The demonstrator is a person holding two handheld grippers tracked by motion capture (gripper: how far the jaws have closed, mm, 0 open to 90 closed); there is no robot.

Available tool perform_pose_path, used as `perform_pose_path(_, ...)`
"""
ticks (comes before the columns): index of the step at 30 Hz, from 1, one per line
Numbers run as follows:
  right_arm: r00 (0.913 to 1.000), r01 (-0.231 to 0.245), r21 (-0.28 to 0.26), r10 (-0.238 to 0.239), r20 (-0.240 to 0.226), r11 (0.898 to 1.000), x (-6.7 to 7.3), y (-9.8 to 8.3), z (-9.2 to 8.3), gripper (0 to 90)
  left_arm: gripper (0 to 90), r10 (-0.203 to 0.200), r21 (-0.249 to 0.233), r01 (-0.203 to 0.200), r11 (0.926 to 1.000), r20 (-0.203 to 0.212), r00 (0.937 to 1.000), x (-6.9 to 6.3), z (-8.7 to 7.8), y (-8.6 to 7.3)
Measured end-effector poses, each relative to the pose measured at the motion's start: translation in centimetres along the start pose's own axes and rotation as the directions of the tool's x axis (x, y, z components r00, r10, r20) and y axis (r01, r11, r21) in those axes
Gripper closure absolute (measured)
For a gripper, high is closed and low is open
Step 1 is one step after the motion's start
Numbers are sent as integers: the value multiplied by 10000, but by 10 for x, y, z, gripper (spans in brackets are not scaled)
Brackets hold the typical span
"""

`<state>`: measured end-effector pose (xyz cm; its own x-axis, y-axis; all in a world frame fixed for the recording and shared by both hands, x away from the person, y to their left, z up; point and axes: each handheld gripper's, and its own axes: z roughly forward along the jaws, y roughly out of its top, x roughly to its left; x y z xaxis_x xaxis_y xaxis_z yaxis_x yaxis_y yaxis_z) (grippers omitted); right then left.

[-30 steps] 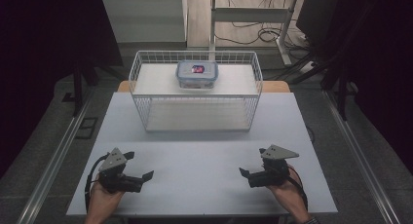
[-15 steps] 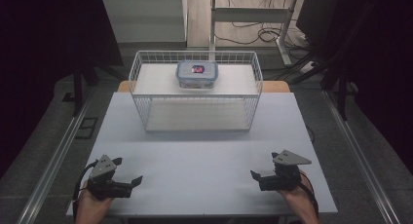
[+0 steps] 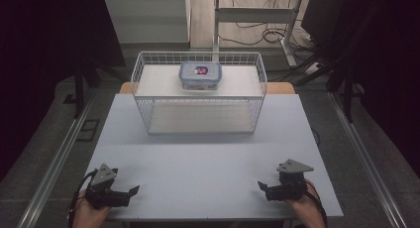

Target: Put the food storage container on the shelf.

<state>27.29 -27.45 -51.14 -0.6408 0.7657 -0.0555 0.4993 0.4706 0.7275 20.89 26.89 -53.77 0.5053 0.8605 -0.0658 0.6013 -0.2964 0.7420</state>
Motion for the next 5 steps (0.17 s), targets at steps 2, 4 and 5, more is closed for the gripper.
perform_pose_path(2,10000,-10,126,10,12,9999,0,0,2,0,1,7,134,-7,9999,34,10000,0,2,-1)
perform_pose_path(4,10000,27,227,-29,62,9997,0,-1,3,0,0,7,201,-9,9998,58,10000,0,3,-1)
perform_pose_path(5,10000,18,276,-19,65,9996,0,-1,4,0,0,0,204,-2,9998,81,10000,0,3,0)
